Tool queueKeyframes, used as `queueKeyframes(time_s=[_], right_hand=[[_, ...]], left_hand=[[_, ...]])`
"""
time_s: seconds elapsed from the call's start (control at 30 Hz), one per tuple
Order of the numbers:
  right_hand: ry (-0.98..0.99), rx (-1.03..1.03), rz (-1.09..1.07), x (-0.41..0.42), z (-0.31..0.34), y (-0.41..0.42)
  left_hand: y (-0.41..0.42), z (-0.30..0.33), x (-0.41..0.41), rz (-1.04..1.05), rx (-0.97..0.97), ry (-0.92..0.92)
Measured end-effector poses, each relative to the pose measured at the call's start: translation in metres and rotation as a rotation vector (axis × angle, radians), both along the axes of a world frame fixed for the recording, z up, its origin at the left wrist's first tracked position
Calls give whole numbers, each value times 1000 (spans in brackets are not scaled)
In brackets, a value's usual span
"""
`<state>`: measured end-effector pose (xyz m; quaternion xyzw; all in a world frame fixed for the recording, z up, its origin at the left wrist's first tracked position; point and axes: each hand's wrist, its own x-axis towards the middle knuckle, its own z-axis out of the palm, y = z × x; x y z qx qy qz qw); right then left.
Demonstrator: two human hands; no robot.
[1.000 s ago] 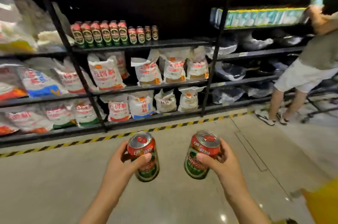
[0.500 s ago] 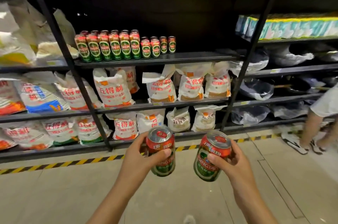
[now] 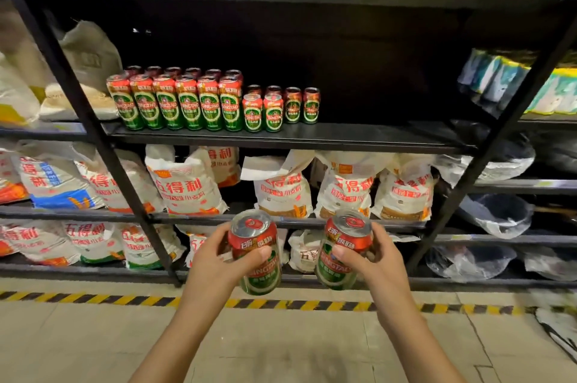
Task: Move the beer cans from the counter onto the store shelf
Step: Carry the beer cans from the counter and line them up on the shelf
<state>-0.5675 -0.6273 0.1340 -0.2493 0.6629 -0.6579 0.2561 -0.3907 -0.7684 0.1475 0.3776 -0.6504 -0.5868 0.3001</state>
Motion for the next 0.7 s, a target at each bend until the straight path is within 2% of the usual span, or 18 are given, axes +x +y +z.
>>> queueKeyframes(time_s=[0.27,0.5,0.7], right_hand=[[16,9,53,-105,-2,-110],[139,32,25,-196,2,-204],[165,45,24,-258,-6,-257]], left_hand=[[-105,-6,-98,38,-48,3],[-204,-10,-208,-15,-107,-31],[-254,-10,-286,-16,-91,-34]])
